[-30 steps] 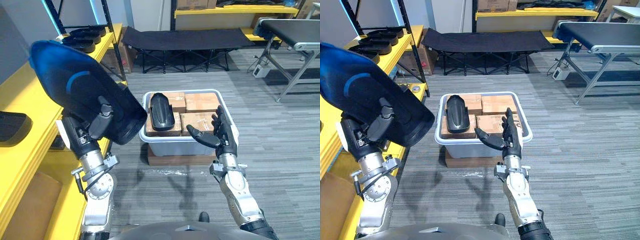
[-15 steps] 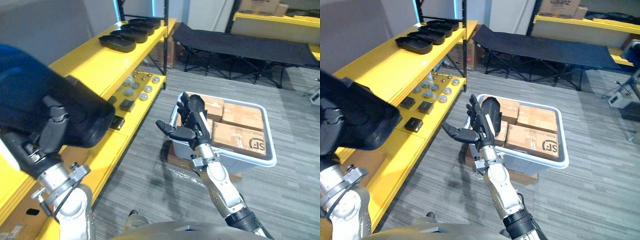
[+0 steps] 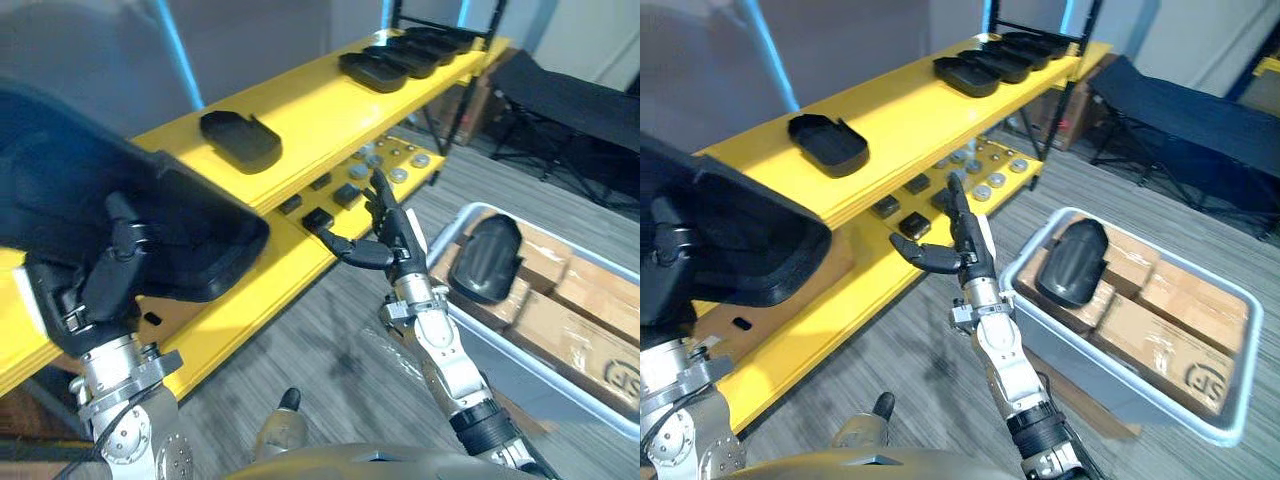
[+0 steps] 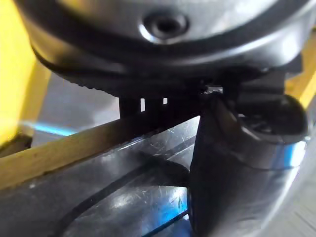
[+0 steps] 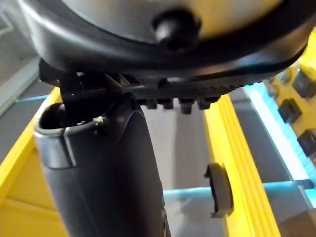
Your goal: Walk over and take three plastic housings, then place them on the shelf
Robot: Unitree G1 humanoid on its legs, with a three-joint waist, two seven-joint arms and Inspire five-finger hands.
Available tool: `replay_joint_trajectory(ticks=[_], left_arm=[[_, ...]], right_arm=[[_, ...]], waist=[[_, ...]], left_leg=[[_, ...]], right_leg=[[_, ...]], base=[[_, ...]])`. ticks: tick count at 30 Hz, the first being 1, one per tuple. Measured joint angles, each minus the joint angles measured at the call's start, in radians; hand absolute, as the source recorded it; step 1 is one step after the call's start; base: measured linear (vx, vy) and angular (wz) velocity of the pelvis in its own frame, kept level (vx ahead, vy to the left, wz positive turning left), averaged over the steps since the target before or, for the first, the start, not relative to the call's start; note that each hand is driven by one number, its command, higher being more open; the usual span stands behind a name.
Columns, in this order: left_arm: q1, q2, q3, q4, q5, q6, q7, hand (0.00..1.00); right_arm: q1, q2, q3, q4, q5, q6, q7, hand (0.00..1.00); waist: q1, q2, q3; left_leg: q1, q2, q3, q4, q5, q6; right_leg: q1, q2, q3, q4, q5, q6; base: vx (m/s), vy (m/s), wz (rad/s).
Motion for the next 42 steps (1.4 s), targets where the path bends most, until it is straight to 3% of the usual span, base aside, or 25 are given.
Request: replay_joint_trajectory(ticks=[2,4,9,15,18,22,24,25,26,27,28,29,30,31,32,33,34,35,37,39,40,41,42], left_arm=[[-0.024,0.029,-0.019,0.000,-0.002,-0.023,-0.046,0.00],[-0.040,0.036,-0.030,-0.001,-0.002,-0.037,-0.067,0.00],[-0.039,0.031,-0.066,-0.002,-0.002,-0.035,-0.055,0.00],[-0.024,0.021,-0.085,-0.002,0.014,-0.035,-0.025,0.00],[-0.023,0.014,-0.099,-0.001,0.033,-0.036,0.012,0.00],[-0.005,0.003,-0.100,-0.001,0.042,-0.036,0.057,0.00],[0.020,-0.009,-0.099,-0.001,0.052,-0.035,0.063,0.00],[0.020,-0.009,-0.097,-0.001,0.055,-0.035,0.060,0.00],[0.019,-0.007,-0.088,-0.002,0.055,-0.034,0.042,0.00],[0.017,-0.001,-0.078,-0.002,0.057,-0.032,0.026,0.00],[0.012,0.003,-0.069,-0.003,0.056,-0.033,0.023,0.00],[0.006,0.007,-0.049,-0.001,0.057,-0.031,0.022,0.00],[0.008,0.024,-0.027,-0.001,0.066,-0.030,0.033,0.00],[0.008,0.037,-0.010,-0.002,0.076,-0.030,0.040,0.00],[0.004,0.058,0.016,-0.004,0.082,-0.030,0.066,0.00],[-0.003,0.068,0.032,-0.003,0.078,-0.030,0.093,0.00],[-0.008,0.072,0.035,-0.003,0.077,-0.031,0.103,0.00],[-0.029,0.079,0.035,-0.001,0.077,-0.030,0.116,0.00],[-0.094,0.102,0.033,0.016,0.076,-0.031,0.138,0.00],[-0.154,0.121,0.018,0.050,0.076,-0.031,0.154,0.00],[-0.198,0.133,0.005,0.094,0.076,-0.030,0.162,0.00],[-0.200,0.137,0.001,0.101,0.076,-0.029,0.163,0.00],[-0.185,0.143,0.004,0.102,0.075,-0.025,0.166,0.00]], right_arm=[[0.026,0.004,-0.015,-0.013,0.000,-0.002,0.000,1.00],[0.035,0.010,-0.023,-0.014,0.012,-0.009,0.021,1.00],[0.034,0.009,-0.009,-0.015,0.019,-0.009,0.099,1.00],[0.036,0.007,0.028,-0.019,0.092,-0.030,0.189,1.00],[0.031,0.007,0.029,-0.021,0.093,-0.056,0.210,1.00],[0.026,0.007,0.034,-0.022,0.109,-0.074,0.211,1.00],[0.026,0.008,0.031,-0.022,0.108,-0.100,0.205,1.00],[0.026,0.008,0.027,-0.023,0.108,-0.107,0.202,1.00],[0.026,0.009,0.022,-0.031,0.107,-0.113,0.191,1.00],[0.033,0.008,0.018,-0.046,0.105,-0.116,0.175,1.00],[0.036,0.008,0.016,-0.060,0.104,-0.119,0.169,1.00],[0.042,0.012,0.017,-0.073,0.106,-0.126,0.159,1.00],[0.043,0.026,0.023,-0.073,0.106,-0.127,0.164,1.00],[0.043,0.030,0.024,-0.073,0.106,-0.127,0.171,1.00],[0.039,0.048,0.023,-0.074,0.106,-0.134,0.191,1.00],[0.035,0.049,0.019,-0.081,0.108,-0.148,0.202,1.00],[0.035,0.046,0.014,-0.089,0.108,-0.152,0.205,1.00],[0.032,0.037,-0.009,-0.117,0.109,-0.165,0.207,1.00],[0.001,0.011,-0.072,-0.157,0.107,-0.217,0.196,1.00],[-0.024,-0.012,-0.120,-0.181,0.107,-0.245,0.179,1.00],[-0.048,-0.031,-0.180,-0.201,0.107,-0.278,0.162,1.00],[-0.054,-0.036,-0.197,-0.211,0.108,-0.285,0.160,1.00],[-0.074,-0.039,-0.218,-0.222,0.111,-0.299,0.157,1.00]], waist=[[-0.012,-0.006,-0.001],[-0.014,-0.006,0.003],[-0.023,-0.013,0.009],[-0.042,-0.012,0.035],[-0.040,-0.003,0.065],[-0.038,0.011,0.117],[-0.038,0.018,0.124],[-0.035,0.015,0.126],[-0.024,0.001,0.129],[-0.025,0.009,0.113],[-0.023,0.010,0.114],[-0.030,0.001,0.110],[-0.037,-0.016,0.109],[-0.035,-0.018,0.110],[-0.042,-0.022,0.107],[-0.046,-0.022,0.107],[-0.046,-0.024,0.106],[-0.047,-0.027,0.104],[-0.067,-0.021,0.099],[-0.080,-0.018,0.093],[-0.102,-0.012,0.088],[-0.102,-0.018,0.085],[-0.097,-0.045,0.069]], left_leg=[[0.003,-0.006,0.000,-0.028,0.026,-0.010],[0.000,-0.004,0.010,-0.038,0.043,-0.018],[0.012,0.012,0.074,-0.038,0.043,-0.019],[0.036,0.029,0.114,-0.025,0.022,-0.015],[-0.032,0.027,0.125,0.094,-0.036,-0.004],[-0.106,0.021,0.152,0.329,-0.162,0.013],[-0.141,0.008,0.174,0.498,-0.268,0.032],[-0.145,0.003,0.181,0.532,-0.292,0.038],[-0.153,-0.006,0.211,0.604,-0.340,0.068],[-0.150,-0.012,0.281,0.652,-0.399,0.130],[-0.152,-0.016,0.285,0.667,-0.418,0.105],[-0.151,-0.048,0.267,0.678,-0.444,0.119],[-0.115,-0.069,0.263,0.634,-0.441,0.130],[-0.097,-0.076,0.260,0.608,-0.435,0.141],[-0.070,-0.083,0.232,0.563,-0.421,0.165],[-0.033,-0.084,0.200,0.520,-0.403,0.162],[-0.013,-0.088,0.184,0.492,-0.396,0.161],[0.021,-0.101,0.147,0.441,-0.383,0.162],[0.052,-0.125,0.062,0.387,-0.371,0.157],[0.068,-0.135,-0.002,0.372,-0.370,0.149],[0.092,-0.143,-0.072,0.367,-0.380,0.123],[0.106,-0.149,-0.088,0.368,-0.389,0.109],[0.127,-0.158,-0.095,0.373,-0.412,0.072]], right_leg=[[-0.013,-0.007,0.019,0.035,-0.029,0.002],[-0.023,-0.007,0.022,0.035,-0.020,0.013],[-0.028,0.005,0.065,-0.014,0.015,0.020],[-0.027,0.011,0.096,-0.010,0.007,0.005],[-0.069,0.000,0.110,0.038,-0.004,-0.004],[-0.098,-0.037,0.152,0.155,-0.059,0.015],[-0.074,-0.070,0.160,0.212,-0.101,0.043],[-0.068,-0.082,0.159,0.219,-0.112,0.050],[-0.038,-0.108,0.152,0.208,-0.119,0.056],[0.002,-0.124,0.146,0.221,-0.115,0.035],[-0.021,-0.142,0.158,0.297,-0.114,-0.012],[-0.126,-0.199,0.210,0.506,-0.027,-0.117],[-0.210,-0.224,0.262,0.627,0.109,-0.204],[-0.237,-0.222,0.291,0.667,0.153,-0.209],[-0.280,-0.183,0.321,0.752,0.099,-0.175],[-0.293,-0.124,0.318,0.767,0.028,-0.152],[-0.295,-0.093,0.314,0.744,-0.002,-0.138],[-0.301,-0.036,0.313,0.663,-0.052,-0.123],[-0.334,0.061,0.389,0.476,-0.089,-0.122],[-0.367,0.127,0.509,0.382,-0.086,-0.113],[-0.387,0.162,0.612,0.300,-0.055,-0.064],[-0.390,0.158,0.612,0.261,-0.030,-0.053],[-0.388,0.137,0.595,0.168,0.094,-0.071]], base=[[-0.01,-0.089,0.55],[0.03,-0.043,-0.05],[0.03,-0.013,-0.26],[-0.04,-0.002,-0.18],[-0.06,0.049,-0.15],[-0.04,0.100,-0.17],[0.04,0.191,-0.03],[0.07,0.224,0.14],[0.14,0.280,0.17],[0.20,0.272,0.18],[0.24,0.306,0.43],[0.24,0.299,0.52],[0.25,0.297,0.52],[0.32,0.185,0.43],[0.38,0.083,0.53],[0.38,0.063,0.62],[0.37,0.025,0.79],[0.35,-0.018,0.88],[0.36,-0.077,1.27],[0.32,-0.165,1.45],[0.33,-0.227,1.56],[0.36,-0.304,1.44],[0.35,-0.383,0.86]])
